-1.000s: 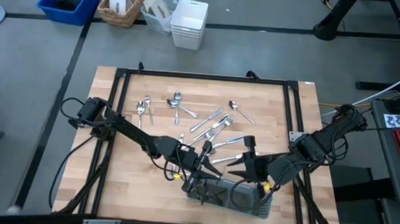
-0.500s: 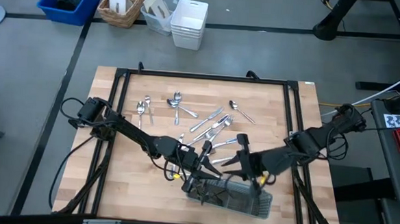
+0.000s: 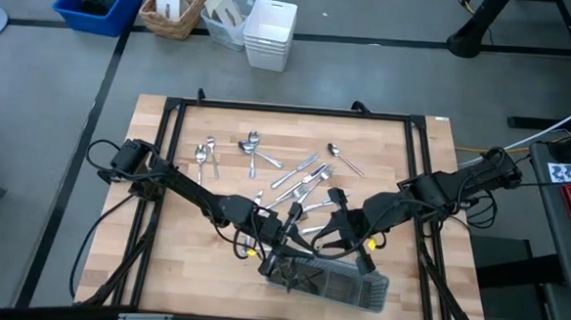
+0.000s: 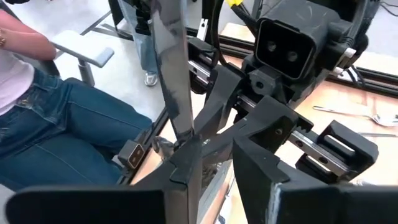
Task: Sort silverware
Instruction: Put the knife into the gray silverware rack
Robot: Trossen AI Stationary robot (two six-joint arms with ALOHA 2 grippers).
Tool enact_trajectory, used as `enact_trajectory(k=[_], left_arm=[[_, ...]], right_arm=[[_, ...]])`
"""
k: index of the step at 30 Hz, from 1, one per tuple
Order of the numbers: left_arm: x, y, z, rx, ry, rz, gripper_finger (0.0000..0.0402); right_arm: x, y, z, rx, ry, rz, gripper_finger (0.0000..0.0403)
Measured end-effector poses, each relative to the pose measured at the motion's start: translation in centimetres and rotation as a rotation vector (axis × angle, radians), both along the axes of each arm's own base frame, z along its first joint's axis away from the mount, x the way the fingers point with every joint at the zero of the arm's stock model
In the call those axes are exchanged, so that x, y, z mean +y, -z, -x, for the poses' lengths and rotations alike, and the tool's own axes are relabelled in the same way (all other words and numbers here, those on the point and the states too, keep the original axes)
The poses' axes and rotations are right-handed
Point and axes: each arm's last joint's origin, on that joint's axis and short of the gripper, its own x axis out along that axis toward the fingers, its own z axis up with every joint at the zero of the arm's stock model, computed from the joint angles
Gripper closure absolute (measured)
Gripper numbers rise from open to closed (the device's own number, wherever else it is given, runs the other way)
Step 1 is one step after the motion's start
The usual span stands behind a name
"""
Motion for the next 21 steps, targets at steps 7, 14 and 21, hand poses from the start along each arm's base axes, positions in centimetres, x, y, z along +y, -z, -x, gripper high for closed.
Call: enact_trajectory(k=[7,14,21], left_arm=[[0.0,0.03,0.01,0.002,0.001,-0.001,0.0359],[0.03,-0.07,0.03,-0.003,0.003,0.001,0.0359],[0.03,-0.06,0.03,-0.002,0.004,0.0,0.0359]], right_arm=[[0.0,0.11,0.07,0.012,-0.005,0.004,0.0311],[-0.15,0.52,0.29,0.052,0.02,0.039,0.0311],[-0.1,0.5,0.3,0.051,0.009,0.033,0.0311]])
